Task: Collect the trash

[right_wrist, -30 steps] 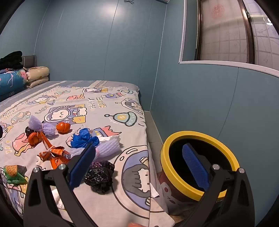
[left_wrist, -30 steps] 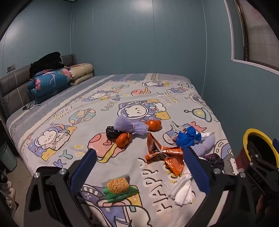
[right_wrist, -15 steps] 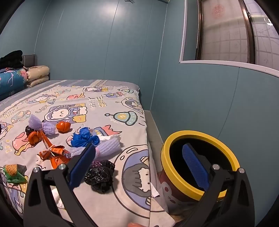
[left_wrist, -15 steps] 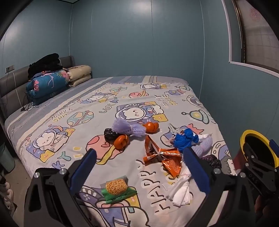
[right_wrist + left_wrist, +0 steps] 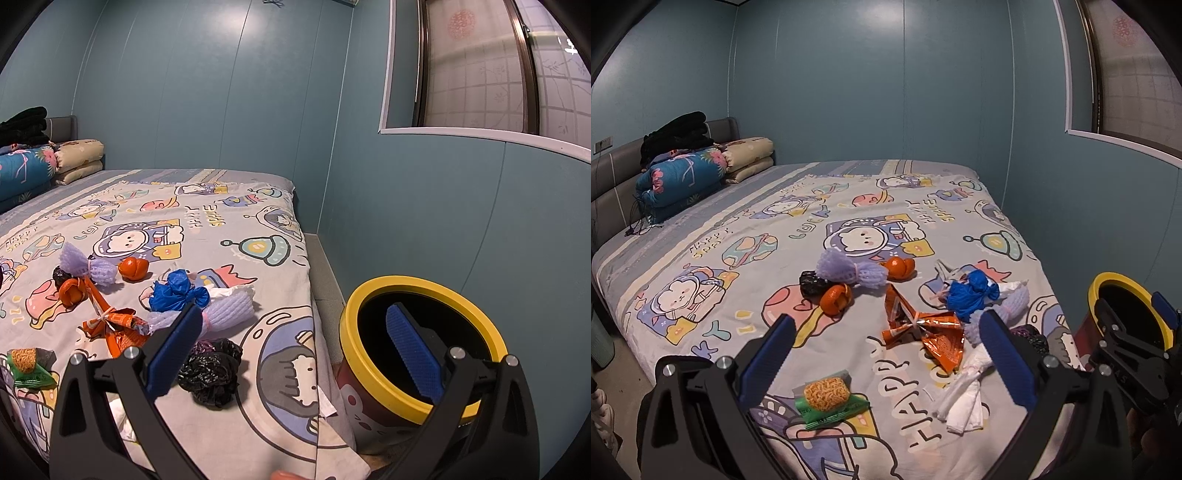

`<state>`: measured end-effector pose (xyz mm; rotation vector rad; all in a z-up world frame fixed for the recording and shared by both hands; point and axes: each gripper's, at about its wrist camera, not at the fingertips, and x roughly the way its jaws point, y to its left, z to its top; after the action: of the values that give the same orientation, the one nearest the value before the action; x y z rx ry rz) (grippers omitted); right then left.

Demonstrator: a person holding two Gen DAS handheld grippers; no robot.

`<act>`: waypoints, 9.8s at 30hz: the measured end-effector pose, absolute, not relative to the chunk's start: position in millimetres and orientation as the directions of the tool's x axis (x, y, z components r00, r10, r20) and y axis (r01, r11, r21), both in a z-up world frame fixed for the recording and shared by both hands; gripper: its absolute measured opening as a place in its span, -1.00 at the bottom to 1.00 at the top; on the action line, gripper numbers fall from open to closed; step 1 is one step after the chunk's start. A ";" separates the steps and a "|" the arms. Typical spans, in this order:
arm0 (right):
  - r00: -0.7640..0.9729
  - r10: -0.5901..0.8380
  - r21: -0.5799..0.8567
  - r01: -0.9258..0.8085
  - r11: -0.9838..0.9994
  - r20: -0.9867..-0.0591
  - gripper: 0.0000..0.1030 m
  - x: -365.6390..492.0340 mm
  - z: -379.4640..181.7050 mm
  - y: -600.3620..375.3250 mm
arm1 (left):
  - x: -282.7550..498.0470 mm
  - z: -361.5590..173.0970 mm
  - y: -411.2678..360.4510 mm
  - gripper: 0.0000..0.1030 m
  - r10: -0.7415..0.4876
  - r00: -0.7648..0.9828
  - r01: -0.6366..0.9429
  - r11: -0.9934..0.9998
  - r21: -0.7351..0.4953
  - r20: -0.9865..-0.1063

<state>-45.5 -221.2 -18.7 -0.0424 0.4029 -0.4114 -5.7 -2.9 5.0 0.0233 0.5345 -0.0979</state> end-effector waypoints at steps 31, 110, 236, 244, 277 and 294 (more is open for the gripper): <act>0.838 -0.397 -0.121 0.380 0.917 -0.375 0.86 -44.9 -19.6 -220.6 | -4.9 2.6 -4.4 0.86 -0.102 0.850 0.112 0.994 -0.011 -0.517; 0.593 0.152 0.005 -0.242 0.970 -0.791 0.66 69.0 -109.5 -230.9 | 93.0 -117.8 48.4 0.64 -0.208 0.401 0.276 0.956 -0.099 -0.892; 0.812 -0.005 0.294 0.217 0.931 -0.584 0.48 -27.4 30.7 -376.5 | 138.9 9.6 -123.5 0.85 -0.538 0.536 0.522 0.817 -0.246 -0.651; 0.826 0.038 0.263 0.135 0.955 -0.562 0.54 -16.5 47.0 -327.7 | 154.2 24.5 -56.9 0.85 -0.409 0.637 0.415 0.896 -0.157 -0.653; 0.673 0.119 0.198 0.042 0.979 -0.730 0.54 116.1 -57.3 -241.5 | 249.6 -51.8 61.3 0.85 -0.260 0.634 0.287 0.954 -0.091 -0.729; 0.622 0.157 0.239 0.051 0.970 -0.767 0.30 140.9 -86.3 -251.3 | 283.4 -77.1 18.4 0.73 -0.301 0.574 0.449 0.893 -0.015 -0.761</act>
<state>140.9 -251.3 -86.3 0.2486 0.8999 0.0612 283.4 18.4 -77.1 0.1881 0.8527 -0.4423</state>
